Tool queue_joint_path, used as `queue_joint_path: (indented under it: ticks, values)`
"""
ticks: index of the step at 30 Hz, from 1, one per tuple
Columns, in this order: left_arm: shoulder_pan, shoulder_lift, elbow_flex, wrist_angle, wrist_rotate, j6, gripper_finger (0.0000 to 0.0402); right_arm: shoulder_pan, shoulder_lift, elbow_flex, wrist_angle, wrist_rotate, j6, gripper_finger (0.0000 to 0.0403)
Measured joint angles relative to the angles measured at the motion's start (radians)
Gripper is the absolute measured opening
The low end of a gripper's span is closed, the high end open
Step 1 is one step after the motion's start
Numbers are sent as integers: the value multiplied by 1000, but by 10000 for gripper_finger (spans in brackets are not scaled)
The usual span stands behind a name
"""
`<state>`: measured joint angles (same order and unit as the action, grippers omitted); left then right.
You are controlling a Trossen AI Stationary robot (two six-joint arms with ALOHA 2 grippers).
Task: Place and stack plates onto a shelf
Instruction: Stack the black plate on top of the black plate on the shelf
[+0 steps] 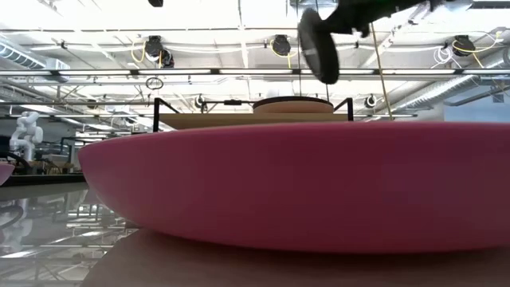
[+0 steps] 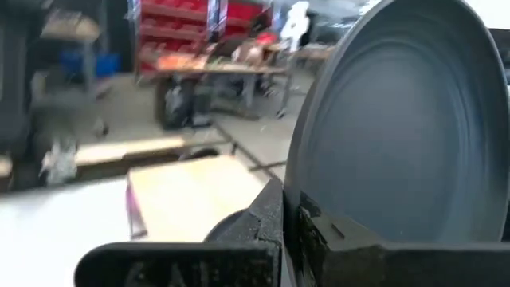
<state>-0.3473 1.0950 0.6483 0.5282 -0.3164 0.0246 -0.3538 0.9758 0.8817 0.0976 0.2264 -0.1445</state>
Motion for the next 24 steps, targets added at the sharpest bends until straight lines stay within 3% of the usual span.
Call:
queue_joint_path:
  ticks: [9, 19, 24]
  values:
    - [0, 0, 0, 0, 0, 0, 200, 56, 261, 198, -311, 7, -197, 0]
    - [0, 0, 0, -1, 0, -7, 200, 55, 353, 222, -329, 69, -224, 0]
    - [0, 0, 0, -2, 0, -7, 200, 55, 353, 222, -334, 114, -185, 19]
